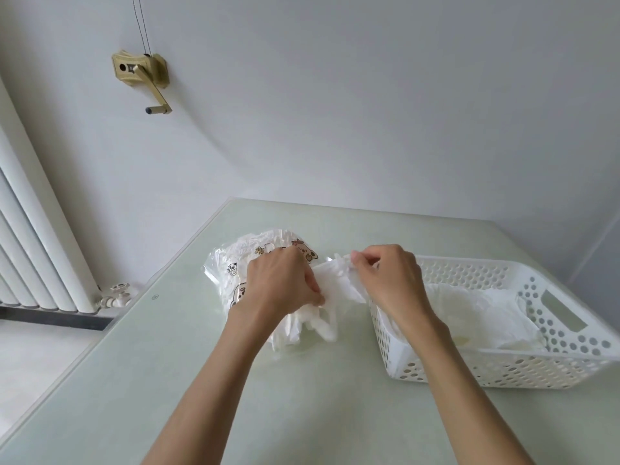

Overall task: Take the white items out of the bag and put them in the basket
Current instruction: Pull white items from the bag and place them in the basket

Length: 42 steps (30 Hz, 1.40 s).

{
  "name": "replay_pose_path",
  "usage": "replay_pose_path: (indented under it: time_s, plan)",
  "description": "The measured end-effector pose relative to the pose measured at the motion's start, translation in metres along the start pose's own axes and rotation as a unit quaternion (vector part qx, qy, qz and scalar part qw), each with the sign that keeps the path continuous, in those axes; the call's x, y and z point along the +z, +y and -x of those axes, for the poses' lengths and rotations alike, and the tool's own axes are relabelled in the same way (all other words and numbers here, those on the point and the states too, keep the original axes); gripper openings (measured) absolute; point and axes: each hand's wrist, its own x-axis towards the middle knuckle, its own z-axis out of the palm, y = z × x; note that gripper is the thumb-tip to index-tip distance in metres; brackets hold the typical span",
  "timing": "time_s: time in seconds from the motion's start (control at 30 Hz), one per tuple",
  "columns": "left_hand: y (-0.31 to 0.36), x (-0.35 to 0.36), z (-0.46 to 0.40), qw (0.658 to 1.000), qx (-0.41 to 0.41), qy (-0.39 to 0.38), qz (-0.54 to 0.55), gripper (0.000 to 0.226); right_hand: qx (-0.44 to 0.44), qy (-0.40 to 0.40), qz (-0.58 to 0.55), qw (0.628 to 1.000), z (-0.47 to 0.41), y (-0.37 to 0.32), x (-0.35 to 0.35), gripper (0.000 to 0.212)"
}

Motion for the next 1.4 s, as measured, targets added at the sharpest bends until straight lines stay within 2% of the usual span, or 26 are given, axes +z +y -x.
replay_pose_path:
  time_s: [0.1, 0.3, 0.47, 0.53, 0.63, 0.67, 0.73, 0.83, 0.93, 1.0, 1.07, 1.1, 1.13, 1.2, 1.27, 1.37, 1.4]
  plan:
    - [-0.005, 0.003, 0.001, 0.999, 0.005, -0.009, -0.049, 0.018, 0.038, 0.012, -0.07, 0.997, -0.006, 0.007, -0.013, 0.031]
    - [-0.012, 0.017, 0.003, 0.996, 0.027, -0.024, -0.085, 0.025, 0.079, 0.086, -0.196, 0.974, -0.016, 0.021, -0.023, 0.038]
    - [-0.024, 0.026, 0.022, 0.986, 0.091, -0.025, -0.139, 0.022, 0.122, 0.052, -0.25, 0.959, -0.01, 0.033, -0.018, 0.039]
    - [-0.025, 0.025, 0.026, 0.976, 0.113, -0.045, -0.18, 0.028, 0.162, 0.065, -0.278, 0.945, -0.01, 0.035, -0.024, 0.033]
    - [-0.021, 0.023, 0.029, 0.953, 0.128, -0.093, -0.258, 0.04, 0.175, 0.14, -0.289, 0.931, -0.014, 0.033, -0.047, 0.036]
    - [-0.02, 0.022, 0.028, 0.944, 0.132, -0.116, -0.278, 0.042, 0.162, 0.149, -0.282, 0.934, -0.016, 0.034, -0.056, 0.037]
    - [-0.018, 0.015, 0.027, 0.933, 0.131, -0.171, -0.287, 0.04, 0.131, 0.112, -0.251, 0.953, -0.017, 0.033, -0.072, 0.036]
    - [-0.014, -0.003, 0.019, 0.931, 0.086, -0.282, -0.213, 0.036, 0.125, 0.025, -0.259, 0.957, -0.018, 0.03, -0.088, 0.032]
    - [-0.01, -0.031, 0.011, 0.934, 0.045, -0.339, -0.101, 0.028, 0.148, -0.053, -0.375, 0.913, -0.015, 0.026, -0.103, 0.023]
    - [-0.003, -0.05, 0.006, 0.955, 0.046, -0.292, -0.024, 0.02, 0.147, -0.114, -0.444, 0.877, -0.011, 0.026, -0.11, 0.024]
    - [0.016, -0.065, 0.0, 0.982, 0.055, -0.17, 0.055, 0.021, 0.134, -0.167, -0.481, 0.85, -0.005, 0.026, -0.116, 0.026]
    - [0.028, -0.07, -0.002, 0.984, 0.063, -0.122, 0.11, 0.025, 0.131, -0.187, -0.489, 0.842, -0.002, 0.026, -0.117, 0.027]
    - [0.042, -0.072, -0.005, 0.977, 0.073, -0.108, 0.166, 0.034, 0.128, -0.201, -0.496, 0.835, 0.001, 0.027, -0.12, 0.028]
    - [0.072, -0.074, -0.003, 0.952, 0.106, -0.178, 0.225, 0.054, 0.124, -0.218, -0.517, 0.819, 0.005, 0.03, -0.125, 0.031]
    - [0.094, -0.068, -0.004, 0.94, 0.134, -0.236, 0.205, 0.061, 0.12, -0.218, -0.527, 0.812, 0.008, 0.037, -0.13, 0.032]
    - [0.11, -0.053, -0.013, 0.932, 0.144, -0.221, 0.248, 0.04, 0.158, -0.191, -0.528, 0.812, 0.008, 0.052, -0.138, 0.032]
    - [0.113, -0.05, -0.016, 0.93, 0.146, -0.207, 0.265, 0.033, 0.176, -0.183, -0.528, 0.811, 0.008, 0.059, -0.139, 0.037]
